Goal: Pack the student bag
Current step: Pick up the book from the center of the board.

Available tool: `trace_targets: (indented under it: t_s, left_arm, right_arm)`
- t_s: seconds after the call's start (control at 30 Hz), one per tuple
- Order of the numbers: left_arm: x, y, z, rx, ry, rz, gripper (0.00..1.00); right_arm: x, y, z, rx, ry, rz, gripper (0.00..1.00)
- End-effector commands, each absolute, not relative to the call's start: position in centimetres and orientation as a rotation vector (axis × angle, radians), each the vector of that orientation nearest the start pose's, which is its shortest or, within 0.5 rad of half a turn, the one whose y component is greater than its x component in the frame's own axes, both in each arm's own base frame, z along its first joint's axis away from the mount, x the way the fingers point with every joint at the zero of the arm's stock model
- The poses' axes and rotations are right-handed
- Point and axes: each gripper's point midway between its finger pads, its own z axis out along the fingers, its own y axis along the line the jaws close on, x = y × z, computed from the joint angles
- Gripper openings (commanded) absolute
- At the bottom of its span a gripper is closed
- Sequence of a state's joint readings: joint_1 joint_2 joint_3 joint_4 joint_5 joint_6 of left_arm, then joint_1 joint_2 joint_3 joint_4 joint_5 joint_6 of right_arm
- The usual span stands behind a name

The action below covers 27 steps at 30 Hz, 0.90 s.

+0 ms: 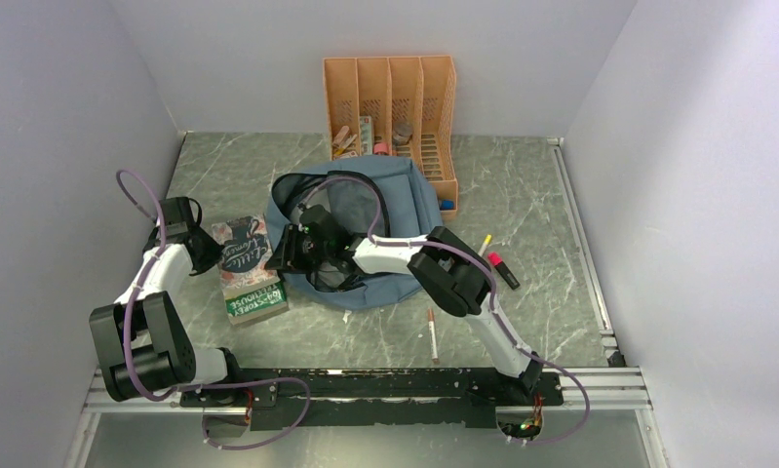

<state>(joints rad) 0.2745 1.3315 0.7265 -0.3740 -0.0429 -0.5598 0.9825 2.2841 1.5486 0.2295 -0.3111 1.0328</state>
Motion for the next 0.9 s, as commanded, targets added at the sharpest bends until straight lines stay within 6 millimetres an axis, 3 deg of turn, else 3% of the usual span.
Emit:
trace_targets:
  t_s: [0.0,0.1,0.43,0.57,0.87]
  left_arm:
    - [25.7,4.0,1.4,-1.096,2.522,-0.137,0.05]
    - [25.7,4.0,1.4,-1.094,2.52,-0.141,0.05]
    - [25.8,3.8,1.5,-1.086,2.518,-0.156,0.05]
    - [25.8,3.6,1.5,-1.082,2.52,-0.174,0.05]
    - [25.9,3.4,1.4,-1.076,2.521,-0.193,0.05]
  right_arm:
    - [26.2,56.8,12.6,-0.212,2.238,1.568,0.45]
    - [26.2,56.8,13.3,-0.212,2.22,1.584,0.45]
    - [26.1,57.7,11.9,-0.213,2.255,1.602,0.39]
    - [26.0,58.4,10.5,-0.215,2.293,1.625,0.39]
    - [25.6,59.2,10.0,-0.229,2.3,1.694,0.4]
